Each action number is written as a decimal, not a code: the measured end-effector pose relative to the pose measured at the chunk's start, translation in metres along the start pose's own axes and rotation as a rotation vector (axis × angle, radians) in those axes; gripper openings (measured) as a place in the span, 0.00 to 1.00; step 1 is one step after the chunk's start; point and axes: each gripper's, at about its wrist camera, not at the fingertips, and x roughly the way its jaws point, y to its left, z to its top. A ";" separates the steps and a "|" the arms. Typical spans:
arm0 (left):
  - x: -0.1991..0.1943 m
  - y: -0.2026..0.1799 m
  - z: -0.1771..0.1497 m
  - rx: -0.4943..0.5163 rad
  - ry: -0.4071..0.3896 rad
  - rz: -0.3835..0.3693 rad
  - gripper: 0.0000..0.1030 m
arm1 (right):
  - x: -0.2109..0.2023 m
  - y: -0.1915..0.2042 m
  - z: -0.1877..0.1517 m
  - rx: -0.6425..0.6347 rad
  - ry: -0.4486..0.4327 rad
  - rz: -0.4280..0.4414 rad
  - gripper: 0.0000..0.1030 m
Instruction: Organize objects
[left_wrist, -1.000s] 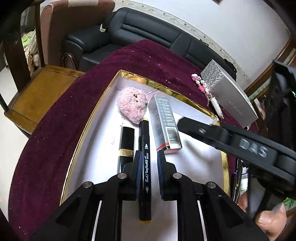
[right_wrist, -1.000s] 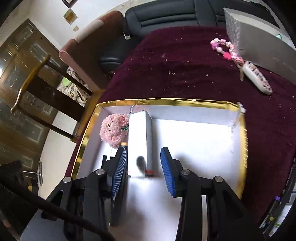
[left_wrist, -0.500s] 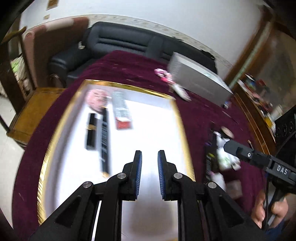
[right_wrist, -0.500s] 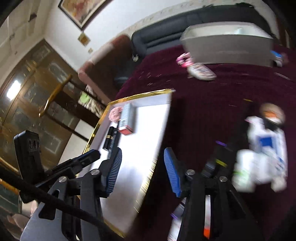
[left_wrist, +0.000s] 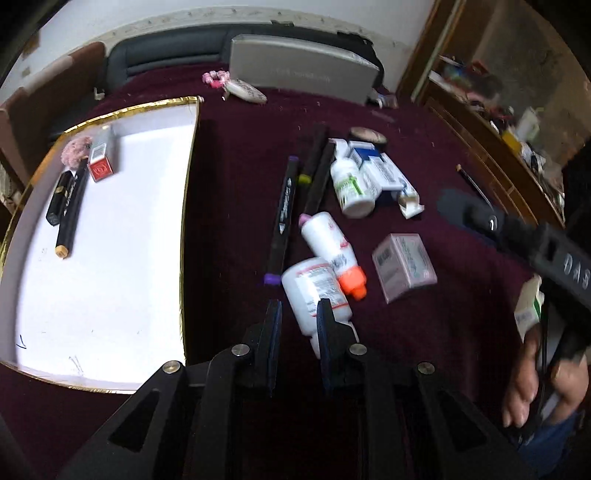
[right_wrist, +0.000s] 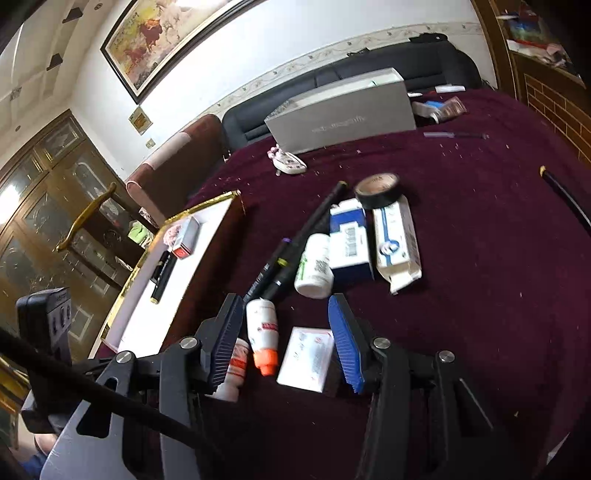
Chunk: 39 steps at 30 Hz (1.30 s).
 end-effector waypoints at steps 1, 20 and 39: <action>-0.001 0.001 0.002 -0.008 0.000 0.009 0.19 | -0.003 -0.003 -0.003 -0.001 0.000 0.000 0.46; 0.037 -0.016 -0.003 0.025 -0.005 0.044 0.29 | 0.012 -0.014 -0.015 -0.027 0.045 -0.023 0.48; 0.028 -0.025 -0.027 0.145 -0.081 0.136 0.29 | 0.027 0.001 -0.031 -0.167 0.078 -0.222 0.30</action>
